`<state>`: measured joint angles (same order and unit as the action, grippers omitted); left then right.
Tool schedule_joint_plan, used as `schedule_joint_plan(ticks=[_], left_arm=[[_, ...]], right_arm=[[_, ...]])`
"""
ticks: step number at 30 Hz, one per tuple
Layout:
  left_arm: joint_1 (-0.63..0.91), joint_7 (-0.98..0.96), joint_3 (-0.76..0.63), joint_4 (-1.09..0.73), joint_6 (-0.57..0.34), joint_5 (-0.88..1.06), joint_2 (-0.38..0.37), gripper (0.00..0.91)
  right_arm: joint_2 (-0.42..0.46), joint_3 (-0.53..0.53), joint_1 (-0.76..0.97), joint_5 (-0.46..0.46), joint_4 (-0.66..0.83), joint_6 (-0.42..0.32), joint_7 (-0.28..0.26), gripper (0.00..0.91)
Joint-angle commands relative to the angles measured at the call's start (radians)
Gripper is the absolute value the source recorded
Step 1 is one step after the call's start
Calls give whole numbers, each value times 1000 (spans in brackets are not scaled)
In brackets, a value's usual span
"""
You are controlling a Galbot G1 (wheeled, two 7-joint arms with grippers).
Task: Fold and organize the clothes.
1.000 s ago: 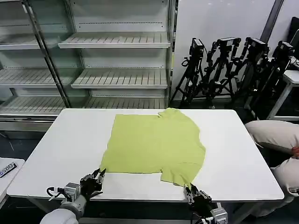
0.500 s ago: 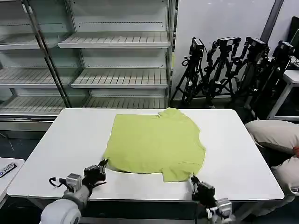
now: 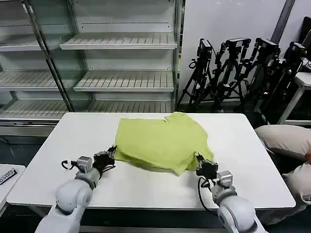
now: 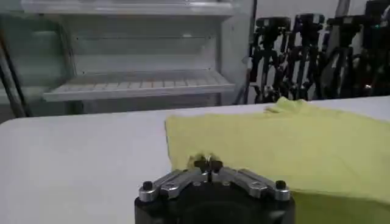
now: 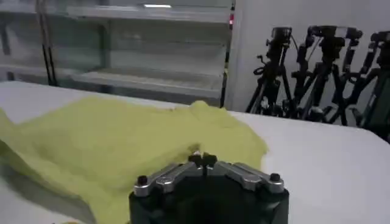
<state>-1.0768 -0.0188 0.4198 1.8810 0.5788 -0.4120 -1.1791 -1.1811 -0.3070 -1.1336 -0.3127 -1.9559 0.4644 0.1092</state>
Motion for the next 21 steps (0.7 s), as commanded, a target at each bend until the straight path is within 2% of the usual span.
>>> schedule_joint_plan(ticks=[1, 9, 15, 16, 17, 18, 21], left_arm=[[179, 5, -18, -219, -1, -22, -10, 10], [180, 12, -24, -261, -3, -18, 0, 10], [190, 17, -38, -268, -6, -15, 5, 20], [194, 19, -40, -270, -9, -12, 5, 252], [196, 19, -42, -272, -11, -10, 5, 907], [202, 18, -46, -278, -9, -4, 5, 907], [204, 16, -49, -281, -8, 6, 7, 907]], right_arm=[[-30, 38, 210, 13, 199, -13, -9, 0], [-65, 59, 261, 38, 295, -47, -18, 0], [-72, 67, 270, 45, 301, -45, -25, 0], [-72, 67, 270, 46, 303, -44, -26, 0], [-72, 66, 268, 49, 304, -44, -25, 81], [-72, 66, 267, 53, 305, -43, -24, 907], [-73, 65, 264, 63, 309, -21, -24, 907]])
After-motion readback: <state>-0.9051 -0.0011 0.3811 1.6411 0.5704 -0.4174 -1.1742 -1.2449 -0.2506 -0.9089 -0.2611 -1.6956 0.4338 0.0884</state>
